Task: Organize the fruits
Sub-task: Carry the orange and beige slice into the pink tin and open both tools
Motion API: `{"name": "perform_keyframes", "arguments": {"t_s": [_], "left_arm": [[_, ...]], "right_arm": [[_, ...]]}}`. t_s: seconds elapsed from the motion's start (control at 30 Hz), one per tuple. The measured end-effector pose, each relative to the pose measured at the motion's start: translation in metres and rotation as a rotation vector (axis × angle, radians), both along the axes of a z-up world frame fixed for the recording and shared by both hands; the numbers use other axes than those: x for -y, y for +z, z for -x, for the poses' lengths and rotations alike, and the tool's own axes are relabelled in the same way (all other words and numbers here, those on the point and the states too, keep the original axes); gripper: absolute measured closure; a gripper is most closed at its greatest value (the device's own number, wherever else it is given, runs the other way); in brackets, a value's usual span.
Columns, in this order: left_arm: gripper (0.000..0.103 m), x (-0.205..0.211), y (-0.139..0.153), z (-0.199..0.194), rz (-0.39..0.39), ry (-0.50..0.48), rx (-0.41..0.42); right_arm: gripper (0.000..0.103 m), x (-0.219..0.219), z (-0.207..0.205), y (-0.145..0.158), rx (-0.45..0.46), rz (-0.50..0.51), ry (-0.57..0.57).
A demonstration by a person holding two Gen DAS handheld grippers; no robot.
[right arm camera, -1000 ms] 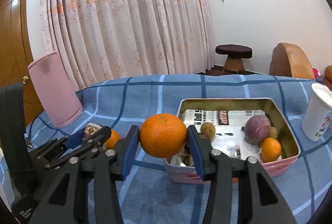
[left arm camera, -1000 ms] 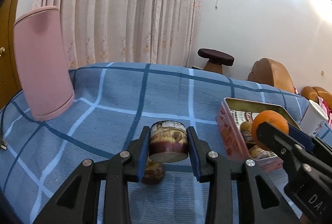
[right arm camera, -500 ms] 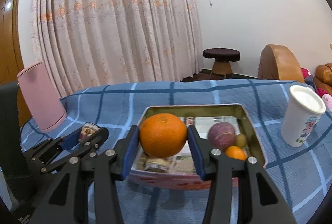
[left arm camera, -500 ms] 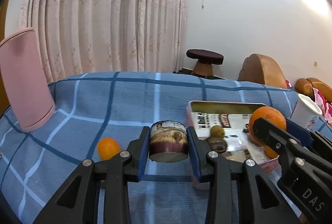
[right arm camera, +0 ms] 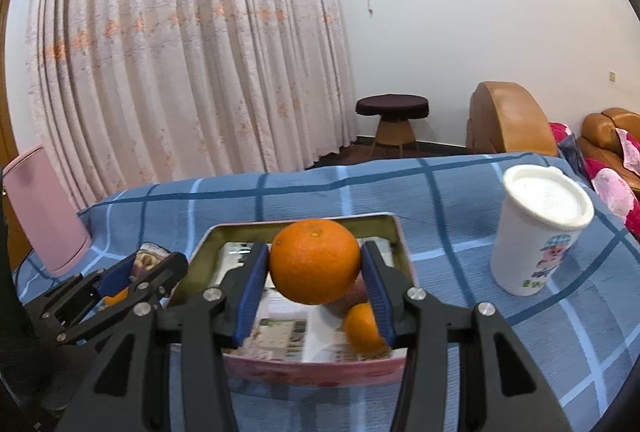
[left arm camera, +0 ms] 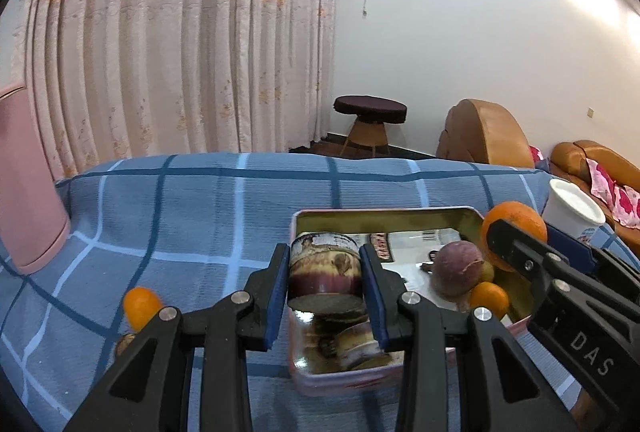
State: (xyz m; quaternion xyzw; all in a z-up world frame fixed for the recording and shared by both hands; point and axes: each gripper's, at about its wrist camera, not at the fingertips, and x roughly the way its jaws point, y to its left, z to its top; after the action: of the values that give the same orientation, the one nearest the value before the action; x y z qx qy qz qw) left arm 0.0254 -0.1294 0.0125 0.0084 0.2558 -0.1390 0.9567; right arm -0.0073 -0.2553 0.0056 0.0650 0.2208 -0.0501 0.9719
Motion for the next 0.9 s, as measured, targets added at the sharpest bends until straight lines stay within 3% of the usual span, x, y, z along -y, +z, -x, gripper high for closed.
{"name": "perform_keyframes", "arguments": {"t_s": [0.4, 0.9], "left_arm": [[0.066, 0.035, -0.011, -0.018, -0.05, -0.027, -0.039], [0.066, 0.038, -0.018, -0.025, -0.068, -0.006, -0.084]], "right_arm": [[0.053, 0.023, -0.018, -0.011, -0.058, 0.006, -0.029], [0.05, 0.027, -0.027, -0.02, -0.092, -0.073, 0.041]]}}
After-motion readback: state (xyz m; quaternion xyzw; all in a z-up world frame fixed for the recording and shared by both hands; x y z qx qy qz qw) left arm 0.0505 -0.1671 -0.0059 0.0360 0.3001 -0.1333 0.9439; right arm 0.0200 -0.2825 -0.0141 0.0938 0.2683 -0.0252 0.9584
